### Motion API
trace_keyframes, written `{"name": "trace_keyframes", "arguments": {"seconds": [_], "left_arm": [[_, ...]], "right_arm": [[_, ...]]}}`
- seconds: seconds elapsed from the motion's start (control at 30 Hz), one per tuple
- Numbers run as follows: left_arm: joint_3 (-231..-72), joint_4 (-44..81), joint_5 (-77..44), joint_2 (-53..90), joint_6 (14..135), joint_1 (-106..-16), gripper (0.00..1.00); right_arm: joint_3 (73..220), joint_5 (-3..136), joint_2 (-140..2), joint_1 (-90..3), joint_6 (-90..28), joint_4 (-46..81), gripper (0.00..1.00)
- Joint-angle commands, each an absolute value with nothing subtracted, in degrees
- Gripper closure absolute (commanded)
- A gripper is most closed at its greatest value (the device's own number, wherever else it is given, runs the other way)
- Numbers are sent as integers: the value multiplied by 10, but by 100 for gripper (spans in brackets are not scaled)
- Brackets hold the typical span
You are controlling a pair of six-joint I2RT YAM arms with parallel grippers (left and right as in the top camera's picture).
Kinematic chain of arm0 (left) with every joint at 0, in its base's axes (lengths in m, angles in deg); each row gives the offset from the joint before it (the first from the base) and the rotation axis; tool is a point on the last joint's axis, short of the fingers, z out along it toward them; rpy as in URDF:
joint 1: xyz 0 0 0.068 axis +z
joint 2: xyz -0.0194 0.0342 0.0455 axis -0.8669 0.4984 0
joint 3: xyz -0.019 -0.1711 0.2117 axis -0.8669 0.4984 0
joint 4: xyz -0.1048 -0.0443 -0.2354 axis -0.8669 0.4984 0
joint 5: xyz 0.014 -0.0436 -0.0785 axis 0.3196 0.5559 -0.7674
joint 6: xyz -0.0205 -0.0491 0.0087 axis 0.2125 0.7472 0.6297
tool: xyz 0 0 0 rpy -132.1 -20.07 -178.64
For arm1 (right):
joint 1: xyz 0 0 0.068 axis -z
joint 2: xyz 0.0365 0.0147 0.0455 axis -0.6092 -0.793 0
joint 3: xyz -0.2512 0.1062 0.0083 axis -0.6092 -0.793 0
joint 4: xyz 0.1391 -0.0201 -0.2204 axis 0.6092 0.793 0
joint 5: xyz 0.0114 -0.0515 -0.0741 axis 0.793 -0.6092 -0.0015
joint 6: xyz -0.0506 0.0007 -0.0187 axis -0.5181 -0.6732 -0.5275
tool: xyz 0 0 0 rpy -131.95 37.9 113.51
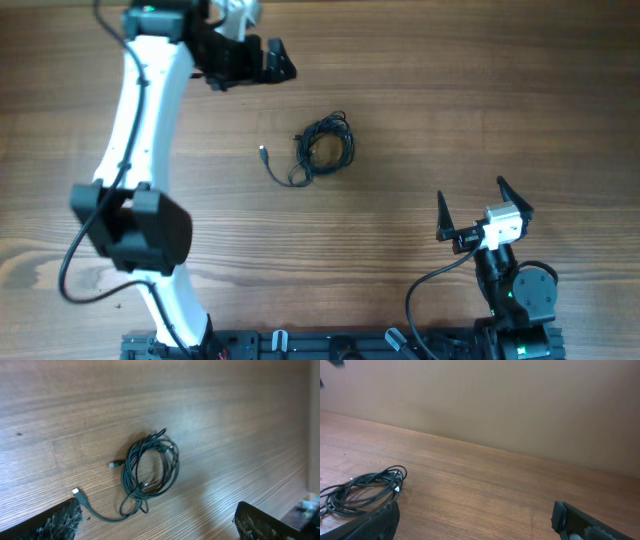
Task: Untangle cables
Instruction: 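Raise both arms and move grippers above the black cable bundle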
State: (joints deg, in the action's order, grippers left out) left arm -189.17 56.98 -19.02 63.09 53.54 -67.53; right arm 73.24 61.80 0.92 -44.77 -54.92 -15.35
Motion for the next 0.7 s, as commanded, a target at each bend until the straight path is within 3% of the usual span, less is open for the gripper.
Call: {"name": "trace_keyframes", "arguments": {"seconds": [0.0,0.17,0.27,0.4,0.53,0.67], "left_arm": [[-1896,558,-165,659,525,-709,0],[-1896,535,-163,662,525,-726,0],[-1896,550,-163,662,525,-726,0],[-1896,579,-162,662,525,-725,0],[-1896,603,-163,662,525,-725,0],[-1896,601,-163,662,525,-725,0]], "right_arm": [[732,621,14,-450,-554,-155,0],[732,633,14,-450,-545,-166,0],[732,673,12,-450,-463,-177,0],[774,819,8,-450,-484,-138,0],[1046,698,-100,-450,-478,66,0],[1414,700,-366,-450,-515,325,0]]}}
